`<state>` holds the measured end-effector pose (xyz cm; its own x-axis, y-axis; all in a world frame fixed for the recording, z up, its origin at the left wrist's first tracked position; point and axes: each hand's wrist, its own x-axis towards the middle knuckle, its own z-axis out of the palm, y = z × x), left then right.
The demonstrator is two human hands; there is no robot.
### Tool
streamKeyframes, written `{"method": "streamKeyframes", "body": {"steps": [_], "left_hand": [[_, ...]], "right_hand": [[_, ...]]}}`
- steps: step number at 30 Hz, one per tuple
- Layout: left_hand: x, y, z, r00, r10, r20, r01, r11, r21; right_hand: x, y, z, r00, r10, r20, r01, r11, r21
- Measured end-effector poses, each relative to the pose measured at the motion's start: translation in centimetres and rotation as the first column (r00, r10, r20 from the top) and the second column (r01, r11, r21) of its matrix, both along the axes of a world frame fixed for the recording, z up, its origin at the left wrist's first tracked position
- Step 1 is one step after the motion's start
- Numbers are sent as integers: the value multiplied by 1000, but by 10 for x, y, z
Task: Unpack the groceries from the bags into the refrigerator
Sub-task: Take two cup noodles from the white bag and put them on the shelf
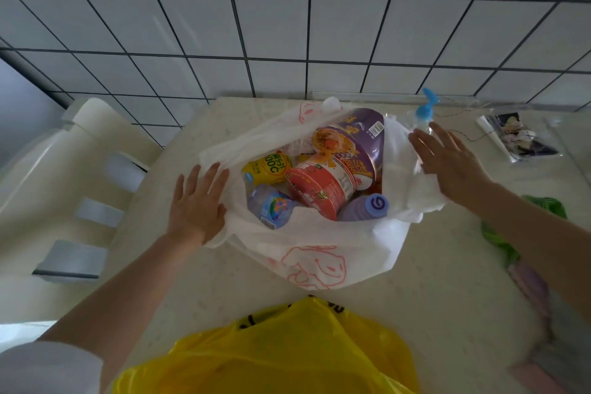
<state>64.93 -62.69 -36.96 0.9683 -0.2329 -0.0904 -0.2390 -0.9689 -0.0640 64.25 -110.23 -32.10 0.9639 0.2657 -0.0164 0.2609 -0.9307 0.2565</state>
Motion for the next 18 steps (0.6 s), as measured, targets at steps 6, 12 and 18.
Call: {"method": "streamKeyframes", "body": {"steps": [6, 12, 18], "left_hand": [[6, -25, 37, 975, -136, 178, 148, 987, -55], [8, -68, 66, 909, -352, 223, 392, 904, -173], [20, -110, 73, 839, -543, 2, 536, 827, -170]], "right_hand": [[6, 14, 36, 996, 33, 78, -44, 988, 147], [9, 60, 67, 991, 58, 120, -92, 950, 300], [23, 89, 71, 999, -4, -48, 24, 912, 410]]}}
